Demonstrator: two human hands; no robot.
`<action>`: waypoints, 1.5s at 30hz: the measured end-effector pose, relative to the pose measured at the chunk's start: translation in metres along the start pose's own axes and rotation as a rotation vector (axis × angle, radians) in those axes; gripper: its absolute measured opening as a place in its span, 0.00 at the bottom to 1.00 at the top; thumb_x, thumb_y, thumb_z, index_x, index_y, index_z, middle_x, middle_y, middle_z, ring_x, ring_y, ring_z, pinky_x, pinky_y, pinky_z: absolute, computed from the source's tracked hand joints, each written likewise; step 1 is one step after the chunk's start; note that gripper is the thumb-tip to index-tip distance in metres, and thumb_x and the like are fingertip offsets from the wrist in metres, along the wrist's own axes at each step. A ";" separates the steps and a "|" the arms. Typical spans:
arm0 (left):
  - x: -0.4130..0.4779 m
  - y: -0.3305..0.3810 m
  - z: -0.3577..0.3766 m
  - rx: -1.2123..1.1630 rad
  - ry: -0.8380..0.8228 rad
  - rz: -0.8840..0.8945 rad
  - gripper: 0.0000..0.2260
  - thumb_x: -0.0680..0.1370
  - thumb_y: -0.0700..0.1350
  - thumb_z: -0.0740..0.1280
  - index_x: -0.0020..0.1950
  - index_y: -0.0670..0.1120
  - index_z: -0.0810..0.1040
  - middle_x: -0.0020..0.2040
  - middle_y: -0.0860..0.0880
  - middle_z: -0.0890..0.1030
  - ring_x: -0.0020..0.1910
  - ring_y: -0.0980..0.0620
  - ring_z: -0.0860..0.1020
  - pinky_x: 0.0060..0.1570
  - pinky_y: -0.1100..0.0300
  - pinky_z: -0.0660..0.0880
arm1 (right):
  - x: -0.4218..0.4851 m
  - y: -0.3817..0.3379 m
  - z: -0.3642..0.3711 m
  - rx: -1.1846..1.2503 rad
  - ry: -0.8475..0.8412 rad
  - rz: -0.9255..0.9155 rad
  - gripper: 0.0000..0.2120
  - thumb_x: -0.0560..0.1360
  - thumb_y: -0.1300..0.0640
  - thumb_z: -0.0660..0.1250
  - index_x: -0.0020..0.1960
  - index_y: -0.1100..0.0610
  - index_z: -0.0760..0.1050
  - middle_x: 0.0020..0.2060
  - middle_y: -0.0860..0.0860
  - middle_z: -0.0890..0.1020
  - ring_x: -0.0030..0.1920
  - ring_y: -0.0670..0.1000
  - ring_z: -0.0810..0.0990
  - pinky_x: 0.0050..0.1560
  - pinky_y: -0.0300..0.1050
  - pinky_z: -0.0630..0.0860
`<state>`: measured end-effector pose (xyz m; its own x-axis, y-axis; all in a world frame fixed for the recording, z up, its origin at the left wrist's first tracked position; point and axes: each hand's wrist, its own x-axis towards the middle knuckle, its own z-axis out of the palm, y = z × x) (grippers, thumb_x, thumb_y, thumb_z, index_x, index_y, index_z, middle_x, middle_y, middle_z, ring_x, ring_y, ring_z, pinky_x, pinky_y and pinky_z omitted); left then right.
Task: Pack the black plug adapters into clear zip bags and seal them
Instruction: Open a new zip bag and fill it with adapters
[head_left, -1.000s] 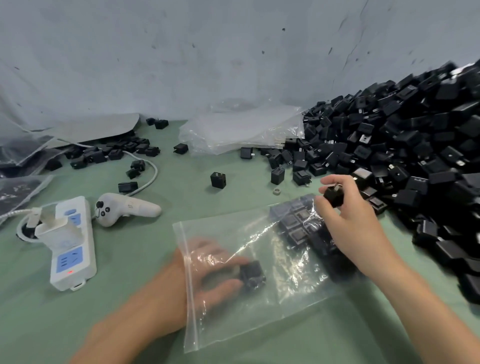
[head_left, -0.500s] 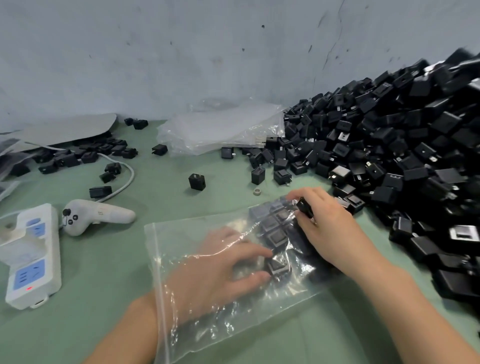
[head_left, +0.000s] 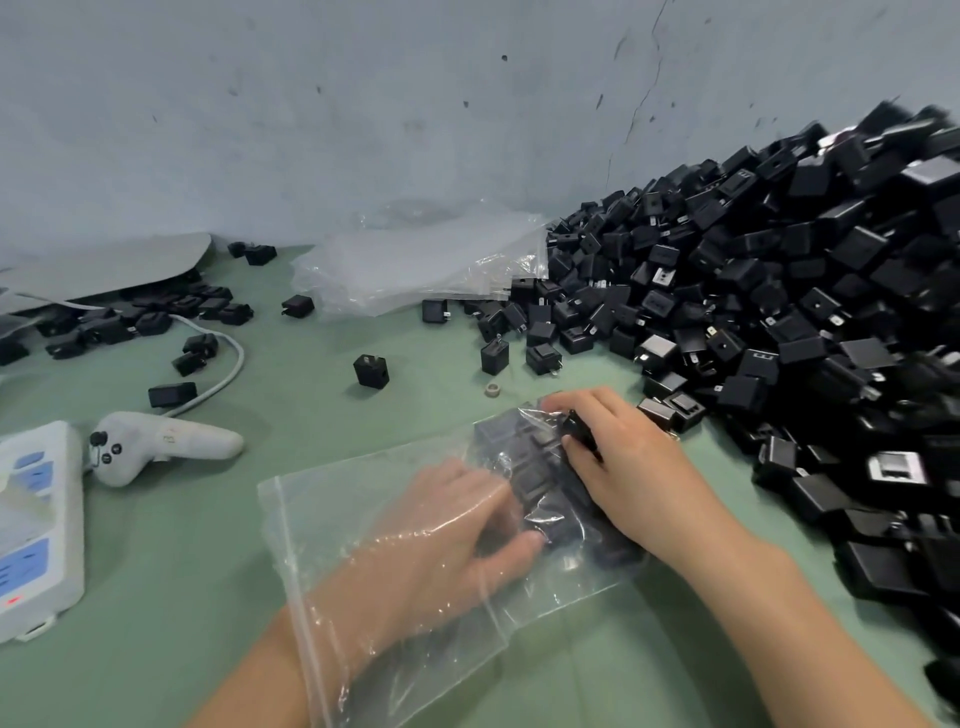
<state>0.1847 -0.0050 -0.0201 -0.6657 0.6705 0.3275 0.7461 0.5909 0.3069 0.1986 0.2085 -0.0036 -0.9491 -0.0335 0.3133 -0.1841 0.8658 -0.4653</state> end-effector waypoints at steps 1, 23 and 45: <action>0.000 0.001 -0.002 -0.003 -0.008 -0.006 0.16 0.79 0.65 0.59 0.41 0.55 0.72 0.36 0.62 0.69 0.41 0.60 0.69 0.42 0.64 0.68 | -0.001 0.000 -0.001 0.002 0.001 -0.003 0.17 0.81 0.57 0.62 0.68 0.44 0.71 0.61 0.42 0.74 0.58 0.49 0.75 0.58 0.47 0.72; -0.069 0.023 -0.096 -0.576 0.701 -0.517 0.12 0.76 0.63 0.62 0.52 0.59 0.79 0.42 0.55 0.81 0.38 0.58 0.79 0.36 0.67 0.75 | -0.001 -0.089 0.005 0.410 0.021 -0.217 0.41 0.73 0.47 0.75 0.72 0.28 0.51 0.56 0.30 0.70 0.49 0.34 0.73 0.52 0.24 0.66; -0.124 -0.010 -0.053 -0.322 0.176 -0.593 0.16 0.71 0.71 0.64 0.58 0.72 0.74 0.56 0.68 0.76 0.59 0.64 0.75 0.58 0.67 0.69 | -0.013 -0.106 0.016 0.007 -0.184 -0.433 0.22 0.84 0.51 0.57 0.77 0.42 0.63 0.69 0.40 0.73 0.69 0.43 0.66 0.71 0.45 0.61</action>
<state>0.2592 -0.1173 -0.0160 -0.9720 0.1770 0.1548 0.2337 0.6543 0.7192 0.2268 0.1089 0.0282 -0.8138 -0.4795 0.3282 -0.5744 0.7491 -0.3300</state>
